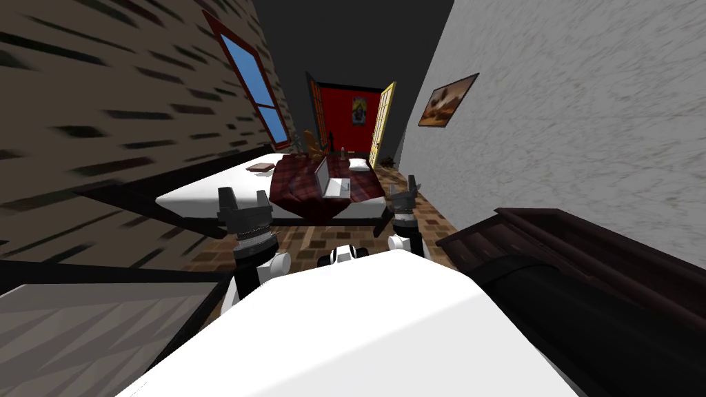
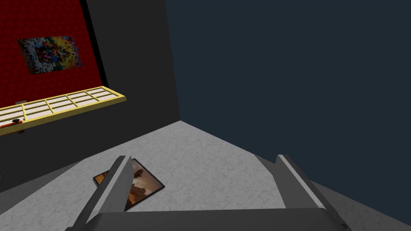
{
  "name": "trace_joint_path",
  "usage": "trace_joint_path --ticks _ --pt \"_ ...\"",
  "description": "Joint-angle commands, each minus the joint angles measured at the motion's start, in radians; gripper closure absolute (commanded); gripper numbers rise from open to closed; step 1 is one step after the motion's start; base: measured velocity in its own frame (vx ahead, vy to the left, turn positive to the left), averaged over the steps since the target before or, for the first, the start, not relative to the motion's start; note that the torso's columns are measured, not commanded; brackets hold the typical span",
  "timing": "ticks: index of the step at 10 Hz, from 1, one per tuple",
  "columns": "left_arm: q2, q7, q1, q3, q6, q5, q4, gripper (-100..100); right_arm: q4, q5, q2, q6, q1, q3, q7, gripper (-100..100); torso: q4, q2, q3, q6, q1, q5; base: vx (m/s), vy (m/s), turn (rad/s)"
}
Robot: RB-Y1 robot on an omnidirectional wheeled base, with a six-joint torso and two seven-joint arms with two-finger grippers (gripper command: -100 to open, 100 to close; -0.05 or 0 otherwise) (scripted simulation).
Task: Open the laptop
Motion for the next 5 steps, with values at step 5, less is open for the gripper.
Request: trace_joint_path --ticks 5 --pt "0.0 0.0 0.0 0.0 0.0 0.0 0.0 0 0.056 0.085 -0.158 0.042 -0.012 -0.025 0.072 -100 0.014 0.013 -0.025 0.0 0.001 0.0 0.046 0.113 -0.018"
